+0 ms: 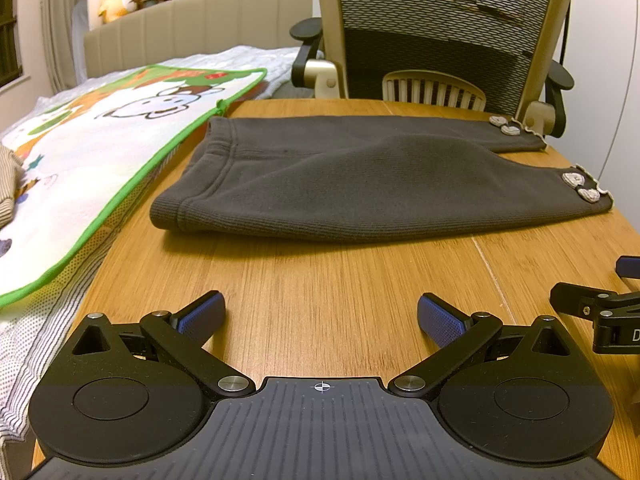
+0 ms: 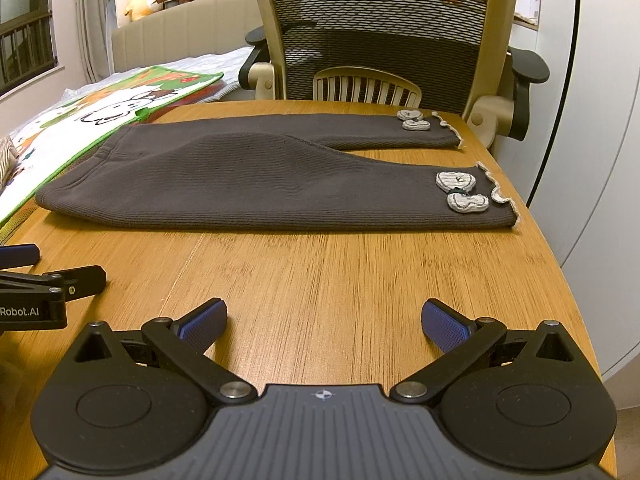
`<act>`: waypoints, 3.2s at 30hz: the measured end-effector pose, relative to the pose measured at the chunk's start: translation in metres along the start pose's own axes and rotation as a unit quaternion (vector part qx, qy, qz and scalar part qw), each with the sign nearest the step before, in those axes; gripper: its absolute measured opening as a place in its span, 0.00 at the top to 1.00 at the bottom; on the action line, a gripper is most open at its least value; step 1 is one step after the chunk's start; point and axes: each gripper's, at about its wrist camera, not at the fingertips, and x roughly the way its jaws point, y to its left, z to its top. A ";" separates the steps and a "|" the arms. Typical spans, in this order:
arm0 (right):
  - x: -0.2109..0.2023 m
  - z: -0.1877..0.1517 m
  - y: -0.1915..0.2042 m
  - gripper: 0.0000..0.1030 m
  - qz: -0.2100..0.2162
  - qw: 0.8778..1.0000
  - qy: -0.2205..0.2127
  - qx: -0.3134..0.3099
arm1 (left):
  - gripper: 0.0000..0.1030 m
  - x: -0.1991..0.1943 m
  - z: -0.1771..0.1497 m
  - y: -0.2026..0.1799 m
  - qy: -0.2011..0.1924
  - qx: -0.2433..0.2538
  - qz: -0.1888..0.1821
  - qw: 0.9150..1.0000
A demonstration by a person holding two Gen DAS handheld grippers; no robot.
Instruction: Fold clothes
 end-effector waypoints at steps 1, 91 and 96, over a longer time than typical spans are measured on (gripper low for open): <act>0.000 0.000 0.000 0.00 0.000 1.000 0.000 0.000 | 0.00 0.000 0.000 0.000 0.000 0.000 0.000 1.000; 0.003 0.004 0.002 0.00 0.018 1.000 0.008 -0.013 | 0.00 0.002 0.005 -0.002 0.011 0.020 -0.015 1.000; 0.003 0.013 -0.004 0.00 0.062 0.998 0.003 -0.018 | 0.00 0.003 0.011 0.003 0.030 0.034 -0.036 0.998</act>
